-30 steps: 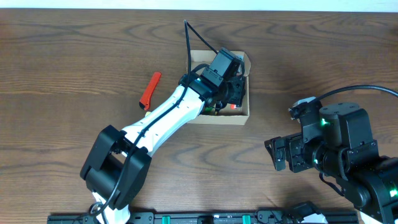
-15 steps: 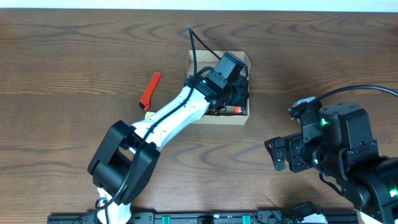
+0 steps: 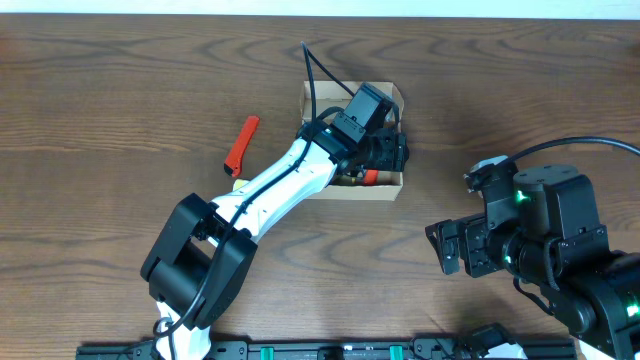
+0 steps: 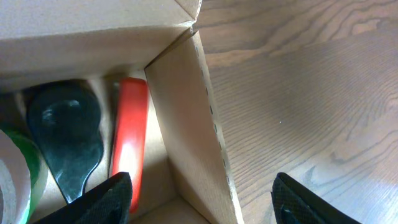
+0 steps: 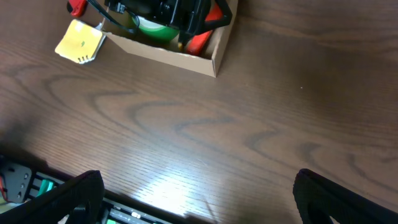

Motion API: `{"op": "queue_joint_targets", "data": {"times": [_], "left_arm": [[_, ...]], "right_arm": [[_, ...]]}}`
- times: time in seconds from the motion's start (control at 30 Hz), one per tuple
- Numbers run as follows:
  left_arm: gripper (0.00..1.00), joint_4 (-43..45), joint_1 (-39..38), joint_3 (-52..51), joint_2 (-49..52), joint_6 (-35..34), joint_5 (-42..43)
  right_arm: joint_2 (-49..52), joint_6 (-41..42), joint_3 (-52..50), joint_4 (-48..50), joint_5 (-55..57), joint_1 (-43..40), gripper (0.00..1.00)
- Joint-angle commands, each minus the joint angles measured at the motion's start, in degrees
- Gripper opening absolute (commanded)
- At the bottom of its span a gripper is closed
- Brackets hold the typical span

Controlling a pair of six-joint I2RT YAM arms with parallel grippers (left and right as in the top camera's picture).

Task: Pack container
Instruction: 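Move the left gripper to the red box cutter and grasp it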

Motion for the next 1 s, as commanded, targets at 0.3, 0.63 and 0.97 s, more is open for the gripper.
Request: {"op": "queue_joint_targets", "data": {"times": [0.3, 0.63, 0.97], "left_arm": [[0.66, -12.74, 6.49, 3.39, -16.41, 1.75, -17.09], [0.67, -28.0, 20.72, 3.06, -26.6, 8.63, -28.28], [0.74, -27.67, 27.78, -2.8, -17.79, 33.05, -25.97]], "right_arm": [[-0.31, -0.57, -0.07, -0.11, -0.39, -0.39, 0.99], [-0.31, -0.57, -0.07, -0.11, -0.39, -0.39, 0.99], [-0.31, -0.57, -0.07, -0.11, -0.39, -0.39, 0.99]]}}
